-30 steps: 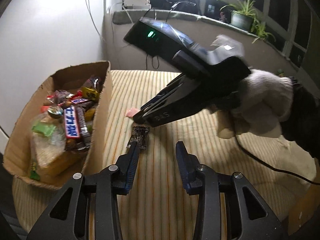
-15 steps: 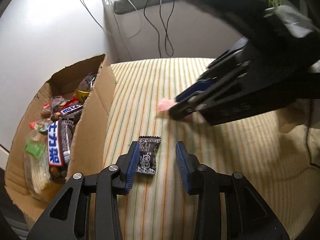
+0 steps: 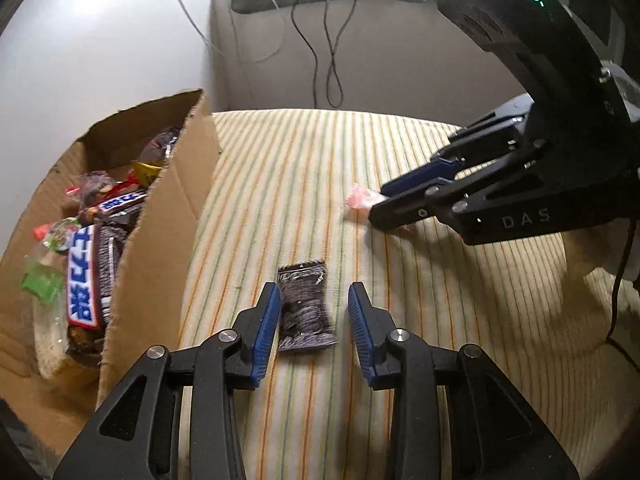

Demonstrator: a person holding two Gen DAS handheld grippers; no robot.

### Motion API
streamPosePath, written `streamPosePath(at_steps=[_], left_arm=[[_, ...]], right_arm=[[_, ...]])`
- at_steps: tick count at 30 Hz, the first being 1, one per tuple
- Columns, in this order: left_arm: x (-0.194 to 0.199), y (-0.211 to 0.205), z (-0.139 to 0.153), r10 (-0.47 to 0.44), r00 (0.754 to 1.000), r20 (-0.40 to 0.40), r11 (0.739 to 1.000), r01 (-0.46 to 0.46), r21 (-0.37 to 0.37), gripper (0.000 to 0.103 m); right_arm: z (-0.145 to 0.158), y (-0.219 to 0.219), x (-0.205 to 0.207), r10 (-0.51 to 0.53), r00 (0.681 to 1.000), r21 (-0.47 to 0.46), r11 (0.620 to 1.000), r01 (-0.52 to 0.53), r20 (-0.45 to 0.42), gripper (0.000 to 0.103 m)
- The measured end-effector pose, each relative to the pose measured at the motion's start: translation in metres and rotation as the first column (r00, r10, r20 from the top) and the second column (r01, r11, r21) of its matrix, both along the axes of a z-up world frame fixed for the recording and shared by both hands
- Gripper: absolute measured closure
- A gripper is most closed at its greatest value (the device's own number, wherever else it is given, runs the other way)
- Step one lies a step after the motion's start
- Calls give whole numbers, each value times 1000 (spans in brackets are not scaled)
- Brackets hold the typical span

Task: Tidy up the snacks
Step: 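Move both tools back to the bed toward the pink and dark candies, then grasp the pink candy with the right tool while the left tool grasps the dark wrapper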

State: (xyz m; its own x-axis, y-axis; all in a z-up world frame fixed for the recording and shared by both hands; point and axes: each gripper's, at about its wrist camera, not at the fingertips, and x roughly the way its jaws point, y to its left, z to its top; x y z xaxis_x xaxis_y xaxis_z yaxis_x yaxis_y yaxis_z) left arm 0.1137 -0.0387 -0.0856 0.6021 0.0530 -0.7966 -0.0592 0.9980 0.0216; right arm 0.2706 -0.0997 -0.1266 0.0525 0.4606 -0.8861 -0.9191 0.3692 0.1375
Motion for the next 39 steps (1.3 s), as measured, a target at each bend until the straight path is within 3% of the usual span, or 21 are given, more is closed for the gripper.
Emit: streamPosePath(at_steps=[2,6,7,9,17,19,25,26,29,33,34,36,39], left_arm=[[0,0,1,3,1000,5,1000,-3,28,60],[3,4,-4,-1,1000,-24,1000,1,21,59],[4,4,-5,-3,1000,-28,1000,3,10,61],[5,4,-6,-19,999,-28,1000,19,-11,75],[-6,0,4,-52,999,14,998,52,-25,78],[-8,2,9,-54,998,27,998,55,-28,92],[-17,12,12,-78,997,30,996,79,-46,92],[-17,12,10,-84,996,24,995,85,-55,89],[-4,9,8,-103,994,32,993,105,-55,56],[12,0,-2,-112,994,-9,994,111,-20,55],[16,-1,-5,-115,993,-23,993,114,-18,55],[21,2,-14,-114,993,-43,993,113,-31,68],[21,7,-15,-106,994,-30,993,105,-51,78]], right_arm=[[-2,8,-2,-5,1000,-4,1000,5,3,83],[-4,20,-7,-13,1000,-19,1000,13,12,83],[-4,21,-9,-15,1000,-23,1000,15,16,83],[-4,23,-12,-21,1000,-29,999,21,19,83],[6,21,-24,-51,998,-47,998,52,39,83],[11,20,-28,-59,997,-48,997,61,46,83],[23,21,-40,-81,994,-52,995,85,68,83],[23,22,-42,-86,994,-58,994,90,75,83],[23,21,-47,-101,992,-64,992,106,76,83],[24,21,-54,-114,989,-75,990,121,89,83],[25,20,-55,-119,989,-76,989,126,92,83],[28,17,-56,-129,987,-75,988,136,100,83],[35,12,-55,-145,983,-71,986,153,109,83]])
